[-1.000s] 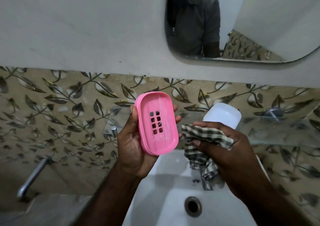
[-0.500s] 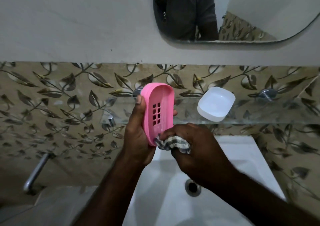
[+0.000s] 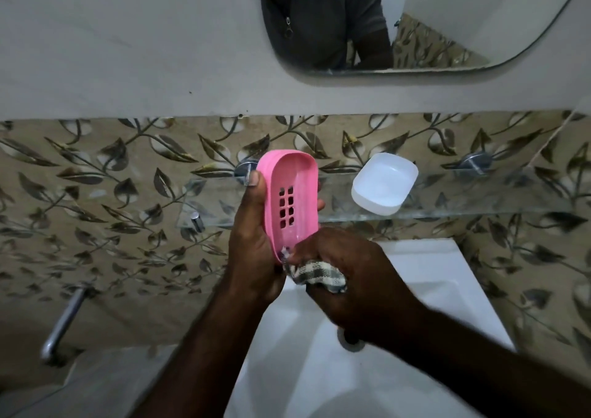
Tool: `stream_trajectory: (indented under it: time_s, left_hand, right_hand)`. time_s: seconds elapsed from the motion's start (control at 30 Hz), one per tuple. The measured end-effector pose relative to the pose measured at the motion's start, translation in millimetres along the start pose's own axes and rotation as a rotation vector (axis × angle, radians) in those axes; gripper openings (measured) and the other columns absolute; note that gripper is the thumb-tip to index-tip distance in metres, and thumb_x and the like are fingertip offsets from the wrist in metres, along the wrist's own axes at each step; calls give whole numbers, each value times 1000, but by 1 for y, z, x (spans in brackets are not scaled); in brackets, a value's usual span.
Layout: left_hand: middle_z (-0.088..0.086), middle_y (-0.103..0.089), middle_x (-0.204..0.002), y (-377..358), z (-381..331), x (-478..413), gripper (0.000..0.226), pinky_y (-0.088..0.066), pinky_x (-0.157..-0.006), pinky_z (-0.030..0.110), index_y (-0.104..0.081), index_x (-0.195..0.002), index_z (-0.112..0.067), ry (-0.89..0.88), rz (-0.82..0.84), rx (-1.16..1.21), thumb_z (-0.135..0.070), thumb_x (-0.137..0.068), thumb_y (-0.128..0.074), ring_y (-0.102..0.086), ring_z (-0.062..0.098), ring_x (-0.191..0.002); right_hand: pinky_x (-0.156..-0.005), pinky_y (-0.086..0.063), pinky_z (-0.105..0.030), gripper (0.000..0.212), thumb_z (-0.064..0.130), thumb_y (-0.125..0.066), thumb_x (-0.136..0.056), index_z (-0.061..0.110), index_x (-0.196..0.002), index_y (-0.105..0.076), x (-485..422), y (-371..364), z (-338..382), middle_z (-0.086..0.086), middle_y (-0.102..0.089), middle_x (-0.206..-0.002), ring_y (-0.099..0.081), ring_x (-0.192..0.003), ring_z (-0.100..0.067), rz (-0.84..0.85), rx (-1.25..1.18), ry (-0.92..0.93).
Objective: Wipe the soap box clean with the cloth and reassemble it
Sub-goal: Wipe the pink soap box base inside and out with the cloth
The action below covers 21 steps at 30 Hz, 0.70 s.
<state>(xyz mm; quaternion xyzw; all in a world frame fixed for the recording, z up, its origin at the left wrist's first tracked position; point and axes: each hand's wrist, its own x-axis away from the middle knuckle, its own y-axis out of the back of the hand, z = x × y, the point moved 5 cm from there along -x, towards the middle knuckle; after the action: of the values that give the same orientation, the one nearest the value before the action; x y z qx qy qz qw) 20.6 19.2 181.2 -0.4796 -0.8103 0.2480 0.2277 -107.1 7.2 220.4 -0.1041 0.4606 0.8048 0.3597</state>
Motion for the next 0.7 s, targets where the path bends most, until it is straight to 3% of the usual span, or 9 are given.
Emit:
stream_trajectory:
  time_s: [0.1, 0.17, 0.23, 0.3, 0.37, 0.43, 0.5, 0.63, 0.7]
  left_hand:
    - [18, -69, -113, 1, 3, 0, 75, -49, -92, 50, -58, -127, -10, 4, -27, 17, -62, -72, -59, -65, 34, -103]
    - [19, -69, -112, 1, 3, -2, 73, -51, -87, 47, -58, -127, -10, -18, -53, 31, -61, -76, -56, -65, 34, -102]
    - [18, -70, -106, 1, 2, -3, 71, -55, -80, 43, -60, -122, -8, -44, -70, 20, -62, -77, -50, -67, 33, -97]
    - [19, -69, -105, 0, -1, -2, 73, -52, -81, 44, -61, -121, -7, -40, -57, 46, -63, -77, -46, -66, 33, -95]
    - [21, -67, -112, 1, -3, -2, 75, -50, -83, 44, -58, -126, -7, -40, -31, 46, -64, -77, -47, -65, 34, -98]
    - [20, -68, -113, 4, -4, -1, 72, -50, -86, 45, -61, -123, -8, -25, -28, 38, -63, -78, -48, -66, 34, -100]
    - [19, -70, -108, 5, -1, 0, 66, -51, -86, 46, -64, -117, -9, -11, -29, 36, -61, -79, -50, -67, 34, -97]
    - [14, -73, -89, 1, 2, 2, 63, -58, -66, 33, -61, -114, -6, -29, -21, -22, -59, -83, -47, -71, 25, -79]
    - [15, -73, -94, 2, 0, 3, 64, -57, -69, 35, -61, -117, -6, -44, -25, -31, -59, -85, -48, -71, 27, -85]
  right_hand:
    - [-66, -52, -42, 19, 13, -67, -78, 21, -94, -71, -6, 3, -21, 5, -72, -93, -63, -83, -24, 57, 196, 18]
    - [-62, -53, -39, 16, 7, -64, -76, 18, -85, -70, -6, 0, -18, 5, -70, -81, -64, -74, -21, 6, 54, -67]
    - [-49, -50, -25, 14, 1, -62, -77, 14, -80, -66, -5, -9, -7, 4, -66, -65, -62, -57, -14, -15, -251, -236]
    - [-46, -43, -16, 14, 0, -64, -79, 14, -82, -65, -3, -14, 4, 5, -64, -62, -59, -51, -10, -31, -381, -253]
    - [-57, -51, -23, 17, 1, -67, -79, 15, -88, -69, -2, -10, 4, 9, -68, -74, -65, -65, -8, -36, -283, -161]
    - [-67, -53, -38, 14, 7, -65, -78, 11, -90, -69, -3, -10, -3, 2, -70, -85, -67, -79, -19, 24, -83, -84]
    - [-67, -52, -43, 13, 8, -61, -77, 11, -88, -68, -3, -8, -5, -2, -69, -84, -66, -80, -24, 37, -25, -58]
    - [-47, -52, -38, 7, -3, -61, -82, 3, -85, -63, -9, -10, -1, -15, -67, -68, -65, -55, -28, 60, -421, -273]
    - [-52, -53, -42, 6, -2, -63, -82, 3, -85, -63, -8, -10, 0, -13, -67, -72, -65, -62, -30, 42, -407, -202]
